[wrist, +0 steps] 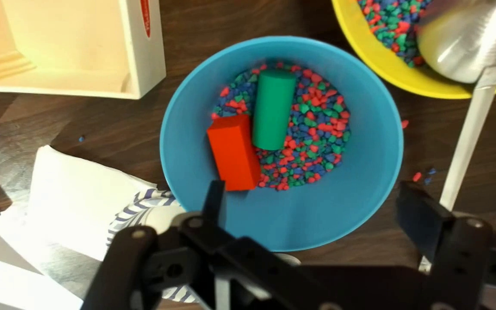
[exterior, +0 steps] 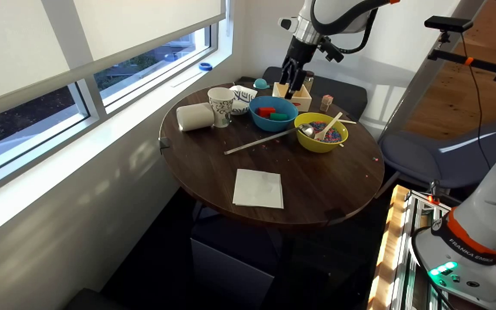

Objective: Pick up the red rectangular block from the blue bowl and put it in the square open box, pick up the green rectangular block from the blue bowl and put it in the square open box

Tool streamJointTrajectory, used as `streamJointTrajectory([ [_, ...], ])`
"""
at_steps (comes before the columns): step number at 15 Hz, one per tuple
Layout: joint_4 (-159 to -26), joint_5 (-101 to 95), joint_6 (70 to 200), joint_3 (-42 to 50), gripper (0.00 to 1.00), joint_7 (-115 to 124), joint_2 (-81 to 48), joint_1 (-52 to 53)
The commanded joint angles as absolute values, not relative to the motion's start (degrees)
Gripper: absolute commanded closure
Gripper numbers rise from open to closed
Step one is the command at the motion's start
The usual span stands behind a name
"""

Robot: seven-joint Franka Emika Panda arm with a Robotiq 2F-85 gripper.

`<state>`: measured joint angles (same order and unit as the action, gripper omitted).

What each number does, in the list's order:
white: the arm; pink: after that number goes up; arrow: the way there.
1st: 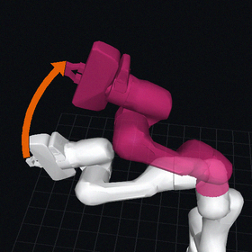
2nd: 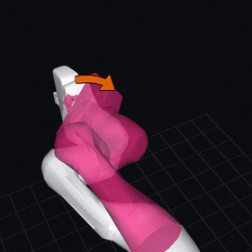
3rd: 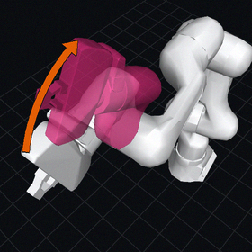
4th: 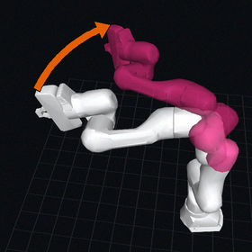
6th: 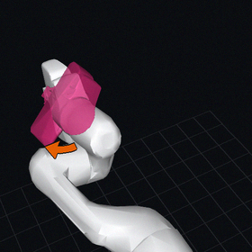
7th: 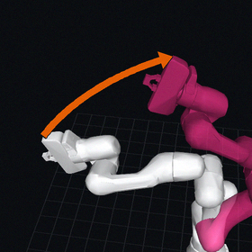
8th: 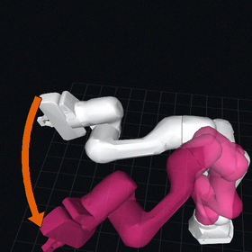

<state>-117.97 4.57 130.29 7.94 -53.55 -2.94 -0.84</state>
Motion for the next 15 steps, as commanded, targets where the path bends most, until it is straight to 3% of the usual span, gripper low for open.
streamJointTrajectory([
  [1,-117.4,4.4,130.2,6.1,0.00,-53.5,-3.5,-2.6],
  [15,-114.5,8.9,131.4,3.8,0.00,-57.0,-9.6,-3.9],
])
